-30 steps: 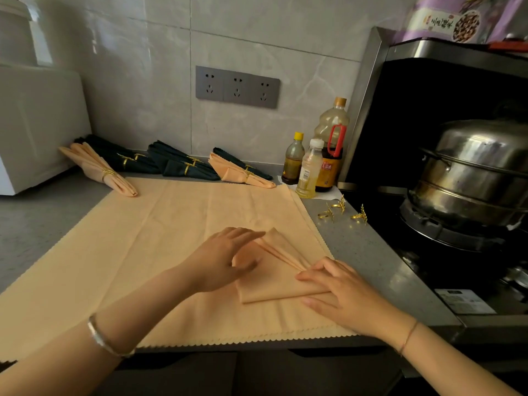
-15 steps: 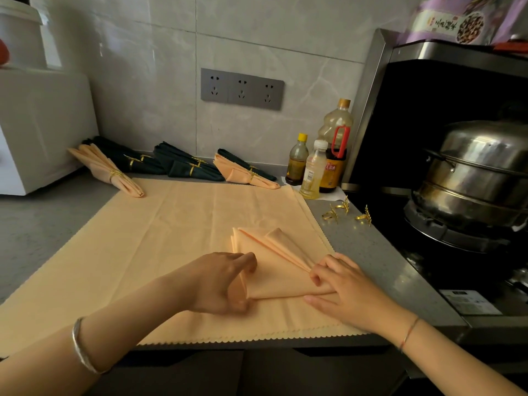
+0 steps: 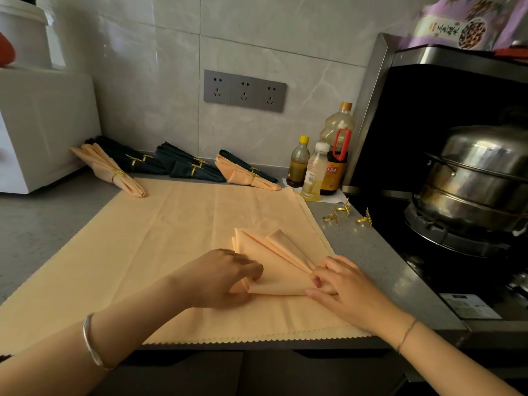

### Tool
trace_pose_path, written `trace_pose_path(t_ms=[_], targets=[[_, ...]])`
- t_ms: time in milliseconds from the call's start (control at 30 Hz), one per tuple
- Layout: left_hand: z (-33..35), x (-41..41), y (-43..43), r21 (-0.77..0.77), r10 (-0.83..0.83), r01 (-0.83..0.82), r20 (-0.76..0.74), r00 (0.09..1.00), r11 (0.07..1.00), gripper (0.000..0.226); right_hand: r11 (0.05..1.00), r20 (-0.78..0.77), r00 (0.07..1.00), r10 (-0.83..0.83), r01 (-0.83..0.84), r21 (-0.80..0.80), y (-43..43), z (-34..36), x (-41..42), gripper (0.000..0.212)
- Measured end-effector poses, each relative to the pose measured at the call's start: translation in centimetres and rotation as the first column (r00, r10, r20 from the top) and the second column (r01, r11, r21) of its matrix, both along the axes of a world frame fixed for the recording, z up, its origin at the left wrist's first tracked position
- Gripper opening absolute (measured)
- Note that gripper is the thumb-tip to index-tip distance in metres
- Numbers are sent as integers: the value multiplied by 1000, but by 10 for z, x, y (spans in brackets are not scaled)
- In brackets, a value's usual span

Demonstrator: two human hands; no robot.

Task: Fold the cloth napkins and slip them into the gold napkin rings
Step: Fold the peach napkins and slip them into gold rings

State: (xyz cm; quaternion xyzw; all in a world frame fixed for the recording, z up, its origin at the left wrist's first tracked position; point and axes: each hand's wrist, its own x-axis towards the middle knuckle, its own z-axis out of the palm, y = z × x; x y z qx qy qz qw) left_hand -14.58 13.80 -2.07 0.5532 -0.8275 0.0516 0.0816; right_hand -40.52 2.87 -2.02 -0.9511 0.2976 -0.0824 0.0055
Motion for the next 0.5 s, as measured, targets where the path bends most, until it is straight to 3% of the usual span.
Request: trace_pose_path(t_ms=[133, 300, 367, 500], targets=[[-3, 6, -5, -7, 130, -133, -183, 975, 991, 57, 999, 42, 999, -20, 19, 31, 0, -2, 2, 44], [-3, -2, -21, 55, 282, -285, -403, 871, 957, 24, 995, 165, 984, -64, 49, 90, -4, 4, 10, 39], [-4, -5, -26, 76, 320, -319, -432, 843, 945, 26, 990, 213, 973, -86, 59, 129, -7, 5, 13, 28], [-12, -7, -38, 33, 340, -358, -406, 849, 933, 52, 979, 231, 966, -120, 75, 192, -9, 8, 17, 22]])
